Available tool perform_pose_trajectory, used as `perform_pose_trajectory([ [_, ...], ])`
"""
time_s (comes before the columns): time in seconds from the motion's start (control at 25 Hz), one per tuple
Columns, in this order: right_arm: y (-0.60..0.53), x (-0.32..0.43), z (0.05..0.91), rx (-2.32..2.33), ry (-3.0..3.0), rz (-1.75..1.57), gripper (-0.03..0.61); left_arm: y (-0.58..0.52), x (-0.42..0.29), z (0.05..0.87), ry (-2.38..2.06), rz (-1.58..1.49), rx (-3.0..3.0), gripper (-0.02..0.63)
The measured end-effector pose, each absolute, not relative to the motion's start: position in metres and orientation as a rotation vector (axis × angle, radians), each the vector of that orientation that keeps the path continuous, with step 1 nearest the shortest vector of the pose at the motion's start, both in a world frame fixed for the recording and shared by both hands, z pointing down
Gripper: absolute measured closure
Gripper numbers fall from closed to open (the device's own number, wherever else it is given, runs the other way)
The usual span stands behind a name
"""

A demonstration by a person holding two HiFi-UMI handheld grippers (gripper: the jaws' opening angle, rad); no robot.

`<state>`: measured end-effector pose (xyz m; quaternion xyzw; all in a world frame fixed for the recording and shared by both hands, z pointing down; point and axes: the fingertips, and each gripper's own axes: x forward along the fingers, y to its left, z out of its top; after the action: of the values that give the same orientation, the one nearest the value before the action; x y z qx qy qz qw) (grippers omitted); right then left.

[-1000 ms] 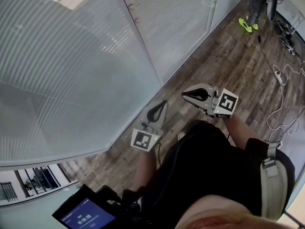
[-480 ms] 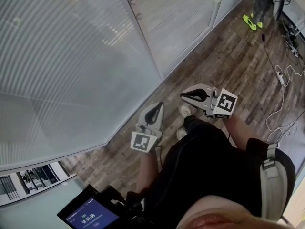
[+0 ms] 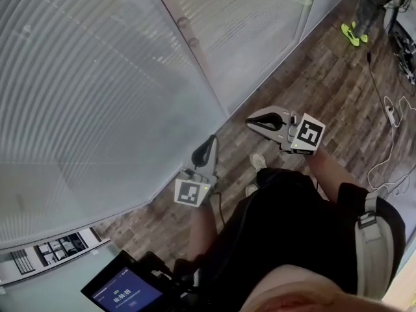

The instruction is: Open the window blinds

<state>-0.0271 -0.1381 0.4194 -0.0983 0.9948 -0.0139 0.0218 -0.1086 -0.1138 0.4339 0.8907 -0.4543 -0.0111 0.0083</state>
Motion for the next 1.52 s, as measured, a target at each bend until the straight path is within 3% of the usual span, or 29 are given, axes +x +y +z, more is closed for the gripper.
perform_pose_trajectory([
  [0.76, -0.247, -0.036, 0.402, -0.117, 3.046, 0.065, 0.574, -0.215, -0.102, 0.409, -1.586, 0.071, 2.812, 0.611],
  [1.52, -0.27, -0.047, 0.4, -0.097, 3.031, 0.038, 0.574, -0.223, -0.11, 0.404, -1.717, 0.122, 2.752, 0.611],
])
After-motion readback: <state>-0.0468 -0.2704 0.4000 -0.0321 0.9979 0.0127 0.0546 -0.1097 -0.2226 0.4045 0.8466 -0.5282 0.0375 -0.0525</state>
